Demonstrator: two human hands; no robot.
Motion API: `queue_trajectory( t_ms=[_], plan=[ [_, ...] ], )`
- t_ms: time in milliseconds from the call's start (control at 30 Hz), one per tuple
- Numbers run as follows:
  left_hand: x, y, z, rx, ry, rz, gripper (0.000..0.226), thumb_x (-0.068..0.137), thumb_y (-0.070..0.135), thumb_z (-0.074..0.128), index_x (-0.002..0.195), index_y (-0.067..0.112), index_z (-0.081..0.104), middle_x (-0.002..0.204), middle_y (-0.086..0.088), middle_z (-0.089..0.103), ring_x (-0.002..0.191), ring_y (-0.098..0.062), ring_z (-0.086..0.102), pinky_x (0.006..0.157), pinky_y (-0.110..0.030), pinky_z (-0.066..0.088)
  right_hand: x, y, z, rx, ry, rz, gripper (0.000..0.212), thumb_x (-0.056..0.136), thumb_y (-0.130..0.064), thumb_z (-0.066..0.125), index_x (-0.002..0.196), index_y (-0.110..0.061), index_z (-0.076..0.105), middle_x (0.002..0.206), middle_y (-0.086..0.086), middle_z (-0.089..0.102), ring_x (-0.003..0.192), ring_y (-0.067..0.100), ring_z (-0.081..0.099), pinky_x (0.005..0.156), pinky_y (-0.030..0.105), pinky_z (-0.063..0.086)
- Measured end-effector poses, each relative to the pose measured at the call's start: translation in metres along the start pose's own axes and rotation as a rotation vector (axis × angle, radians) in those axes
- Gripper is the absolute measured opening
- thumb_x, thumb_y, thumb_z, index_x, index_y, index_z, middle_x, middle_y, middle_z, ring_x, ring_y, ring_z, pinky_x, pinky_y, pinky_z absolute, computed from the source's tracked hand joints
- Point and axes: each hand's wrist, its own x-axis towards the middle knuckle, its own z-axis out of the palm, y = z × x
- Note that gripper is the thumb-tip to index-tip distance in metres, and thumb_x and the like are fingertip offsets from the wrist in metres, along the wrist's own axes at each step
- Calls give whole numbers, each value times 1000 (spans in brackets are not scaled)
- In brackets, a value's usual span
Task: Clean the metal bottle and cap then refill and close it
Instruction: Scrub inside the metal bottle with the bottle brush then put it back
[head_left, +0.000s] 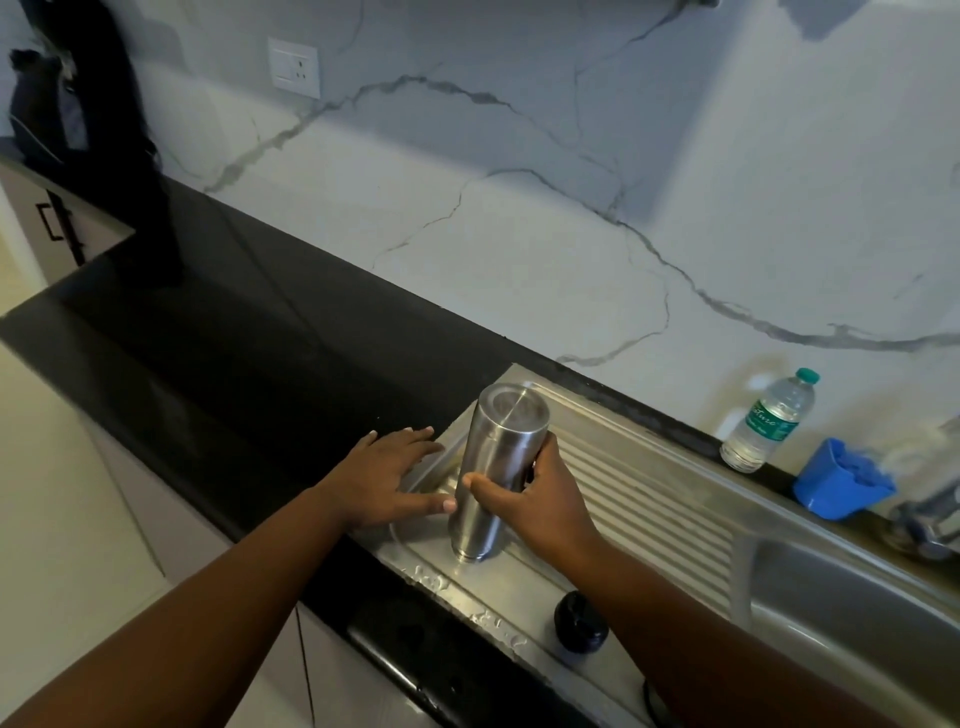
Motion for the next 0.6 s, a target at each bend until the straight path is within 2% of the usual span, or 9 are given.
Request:
queue_trajectory(
  t_ms=[100,200,300,367,467,533,600],
  plan=[
    [0,5,-5,-17,26,19,115,55,102,26,150,37,30,162,10,19,149,-11,13,122,-47,6,0,-3,-2,-31,2,4,77,69,-41,80,130,-34,34,103,-26,50,93,-9,52,76,8,39],
    [1,16,-16,-78,122,54,117,54,103,27,150,35,33,161,10,21,149,-12,16,122,-47,9,-1,-6,-4,-68,-15,7,91,62,-55,79,135,-31,31,114,-18,48,103,3,52,84,18,42],
    [3,31,-31,-205,251,93,113,56,101,31,148,35,36,160,10,25,148,-12,21,122,-47,13,-3,-7,-10,-43,-31,19,91,63,-61,74,136,-36,27,124,-15,46,110,5,47,86,20,39],
    [5,42,-40,-321,336,123,106,61,97,35,147,36,38,159,10,26,147,-12,22,120,-53,20,-6,-5,-17,-50,-21,20,94,61,-72,69,137,-37,26,136,-10,44,118,8,44,93,28,38],
    [8,65,-56,-431,501,181,95,69,93,37,146,37,38,160,12,23,149,-8,12,117,-57,23,-13,0,-33,-102,6,43,104,53,-84,60,139,-39,24,142,-6,40,124,11,43,99,35,38],
    [9,92,-71,-445,622,242,90,74,89,37,146,35,39,161,14,21,150,-8,7,118,-57,20,-19,6,-47,-133,39,65,107,51,-88,57,140,-40,21,143,-6,39,124,13,43,99,34,39],
    [9,125,-85,-424,721,312,87,78,84,37,147,32,39,162,14,18,151,-8,4,120,-56,16,-26,14,-63,-167,76,73,100,57,-84,57,140,-40,21,142,-8,40,121,9,44,95,29,38]
  ],
)
